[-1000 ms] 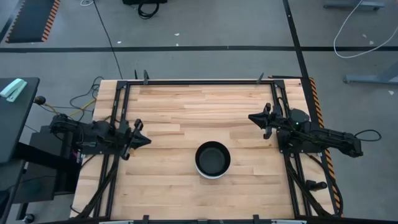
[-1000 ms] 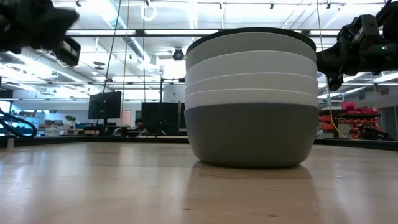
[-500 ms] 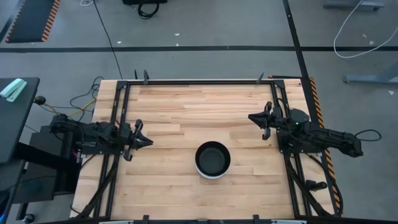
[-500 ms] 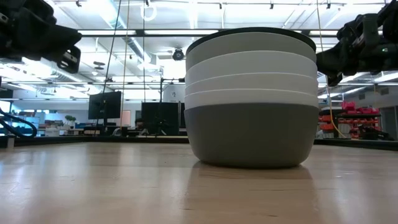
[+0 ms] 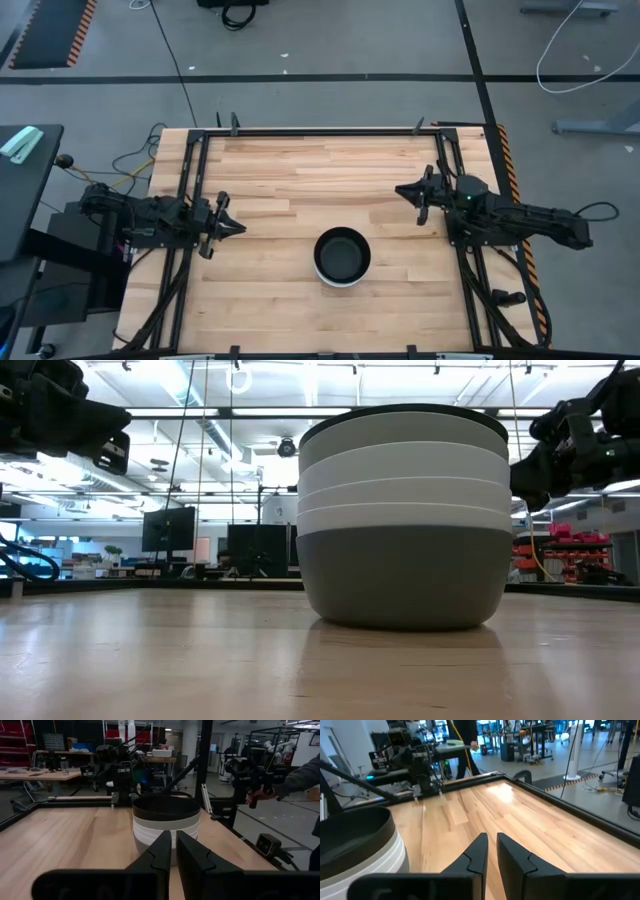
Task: Nest bowls inside each other
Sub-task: Return to Home Position
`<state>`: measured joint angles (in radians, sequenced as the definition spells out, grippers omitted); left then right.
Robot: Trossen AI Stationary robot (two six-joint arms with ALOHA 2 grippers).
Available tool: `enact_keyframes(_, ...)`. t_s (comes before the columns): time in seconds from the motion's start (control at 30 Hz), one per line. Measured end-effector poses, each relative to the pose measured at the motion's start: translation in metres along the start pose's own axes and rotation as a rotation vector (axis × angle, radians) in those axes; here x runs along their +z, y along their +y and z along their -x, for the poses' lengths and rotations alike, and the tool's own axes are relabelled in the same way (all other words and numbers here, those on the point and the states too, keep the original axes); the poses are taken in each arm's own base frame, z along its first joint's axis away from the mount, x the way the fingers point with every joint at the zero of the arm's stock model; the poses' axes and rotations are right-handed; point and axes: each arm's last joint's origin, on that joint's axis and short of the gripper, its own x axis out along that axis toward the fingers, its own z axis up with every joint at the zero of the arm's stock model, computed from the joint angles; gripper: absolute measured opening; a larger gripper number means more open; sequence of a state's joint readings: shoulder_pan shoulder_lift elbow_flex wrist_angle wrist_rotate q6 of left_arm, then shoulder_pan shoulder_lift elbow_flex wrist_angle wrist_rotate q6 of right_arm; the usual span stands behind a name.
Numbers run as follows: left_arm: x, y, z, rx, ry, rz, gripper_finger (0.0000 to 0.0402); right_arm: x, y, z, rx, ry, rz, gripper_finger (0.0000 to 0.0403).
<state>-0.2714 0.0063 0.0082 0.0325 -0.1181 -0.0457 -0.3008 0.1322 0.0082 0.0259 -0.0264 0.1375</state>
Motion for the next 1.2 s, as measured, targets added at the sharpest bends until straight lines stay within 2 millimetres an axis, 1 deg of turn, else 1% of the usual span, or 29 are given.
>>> enact_keyframes(0.27,0.002,0.0,0.0,0.004,-0.021,-0.003,0.0041,-0.001,0.0,-0.001,0.003,0.012,0.005,0.0048)
enact_keyframes(0.53,0.003,0.0,0.0,0.002,-0.034,-0.001,0.0029,0.0,0.0,-0.001,0.004,0.007,0.0,0.0048)
enact_keyframes(0.8,0.003,0.0,0.0,0.0,-0.035,-0.001,0.0037,0.009,0.001,-0.001,0.018,-0.091,0.002,0.0048)
enact_keyframes(0.97,0.003,0.0,0.0,-0.001,-0.035,-0.002,0.004,0.008,0.001,-0.001,0.019,-0.077,-0.069,0.0048)
enact_keyframes(1.2,0.003,0.0,0.0,-0.001,-0.036,-0.001,0.003,0.008,0.001,-0.001,0.019,-0.077,-0.075,0.0048)
